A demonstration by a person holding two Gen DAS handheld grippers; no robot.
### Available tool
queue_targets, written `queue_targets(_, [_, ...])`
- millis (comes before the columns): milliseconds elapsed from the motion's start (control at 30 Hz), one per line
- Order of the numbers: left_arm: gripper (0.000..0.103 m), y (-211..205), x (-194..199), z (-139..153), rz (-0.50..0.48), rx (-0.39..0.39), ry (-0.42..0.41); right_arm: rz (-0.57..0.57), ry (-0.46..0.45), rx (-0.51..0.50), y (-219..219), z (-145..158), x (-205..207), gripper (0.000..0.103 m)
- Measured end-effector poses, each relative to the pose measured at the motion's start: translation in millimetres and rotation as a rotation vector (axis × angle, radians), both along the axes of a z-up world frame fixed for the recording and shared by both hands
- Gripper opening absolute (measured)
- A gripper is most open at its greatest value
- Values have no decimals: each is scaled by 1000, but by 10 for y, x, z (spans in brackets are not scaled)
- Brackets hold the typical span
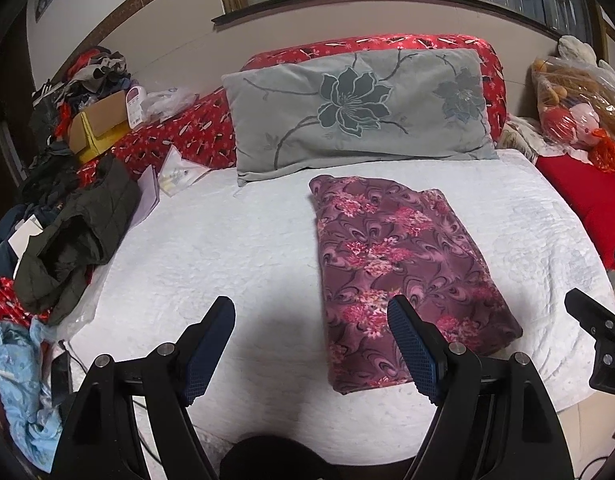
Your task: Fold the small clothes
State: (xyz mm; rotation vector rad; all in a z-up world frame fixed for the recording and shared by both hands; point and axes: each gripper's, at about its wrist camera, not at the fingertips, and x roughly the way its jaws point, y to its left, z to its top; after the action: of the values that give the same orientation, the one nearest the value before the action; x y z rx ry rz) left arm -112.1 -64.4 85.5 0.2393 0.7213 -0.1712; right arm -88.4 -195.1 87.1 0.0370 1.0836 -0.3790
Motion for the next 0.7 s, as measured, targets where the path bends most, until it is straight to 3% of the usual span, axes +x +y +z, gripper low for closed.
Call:
queue_targets(267, [79, 57, -22, -53, -16, -51, 39, -14, 0, -40, -38, 14, -21, 102])
queue_targets(700, [79, -22, -48, -98, -31, -49, 58, -31, -8, -47, -107, 34, -40, 102])
